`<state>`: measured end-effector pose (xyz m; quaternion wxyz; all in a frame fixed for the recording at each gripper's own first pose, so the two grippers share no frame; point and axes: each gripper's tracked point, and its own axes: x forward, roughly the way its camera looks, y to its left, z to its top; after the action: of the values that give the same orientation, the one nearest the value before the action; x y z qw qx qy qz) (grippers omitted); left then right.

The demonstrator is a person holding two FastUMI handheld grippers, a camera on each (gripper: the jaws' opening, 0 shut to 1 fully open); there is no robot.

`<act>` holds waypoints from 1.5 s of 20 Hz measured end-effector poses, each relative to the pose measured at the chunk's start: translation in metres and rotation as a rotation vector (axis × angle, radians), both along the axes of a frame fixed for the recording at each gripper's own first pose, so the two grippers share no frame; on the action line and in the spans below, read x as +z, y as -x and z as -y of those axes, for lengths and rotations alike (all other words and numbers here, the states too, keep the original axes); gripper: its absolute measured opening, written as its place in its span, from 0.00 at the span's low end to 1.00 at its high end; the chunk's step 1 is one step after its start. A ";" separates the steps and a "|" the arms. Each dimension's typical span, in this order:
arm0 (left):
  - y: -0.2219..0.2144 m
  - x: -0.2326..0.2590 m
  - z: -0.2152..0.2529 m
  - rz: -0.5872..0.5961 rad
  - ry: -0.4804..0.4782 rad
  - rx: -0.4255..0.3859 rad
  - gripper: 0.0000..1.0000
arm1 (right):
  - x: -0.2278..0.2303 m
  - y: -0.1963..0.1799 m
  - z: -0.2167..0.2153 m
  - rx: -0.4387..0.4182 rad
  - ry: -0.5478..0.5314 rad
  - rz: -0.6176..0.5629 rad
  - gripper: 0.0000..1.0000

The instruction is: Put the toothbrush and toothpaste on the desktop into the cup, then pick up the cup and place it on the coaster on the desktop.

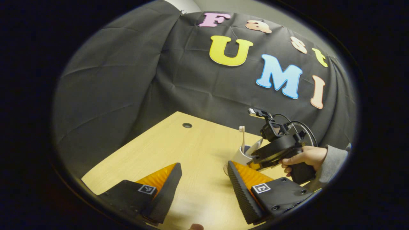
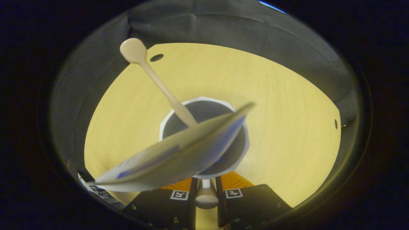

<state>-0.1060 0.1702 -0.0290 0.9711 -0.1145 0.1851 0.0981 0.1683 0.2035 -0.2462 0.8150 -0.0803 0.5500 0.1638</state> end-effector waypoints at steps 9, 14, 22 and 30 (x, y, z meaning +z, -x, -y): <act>-0.004 -0.001 0.002 -0.011 0.012 0.005 0.94 | -0.001 -0.001 -0.008 0.015 0.018 -0.005 0.34; -0.011 0.001 0.006 -0.008 -0.003 0.005 0.94 | 0.020 0.013 -0.003 0.025 -0.039 0.036 0.58; -0.034 0.024 0.047 0.027 -0.045 -0.037 0.94 | 0.081 0.049 0.052 -0.015 -0.120 0.190 0.88; -0.056 0.063 0.125 0.093 -0.067 -0.112 0.93 | 0.176 0.076 0.161 -0.142 -0.122 0.525 0.87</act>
<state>-0.0497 0.0454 0.0337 0.9859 -0.0759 0.1424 0.0445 0.0924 0.0422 -0.0700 0.9424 -0.0318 0.3133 0.1126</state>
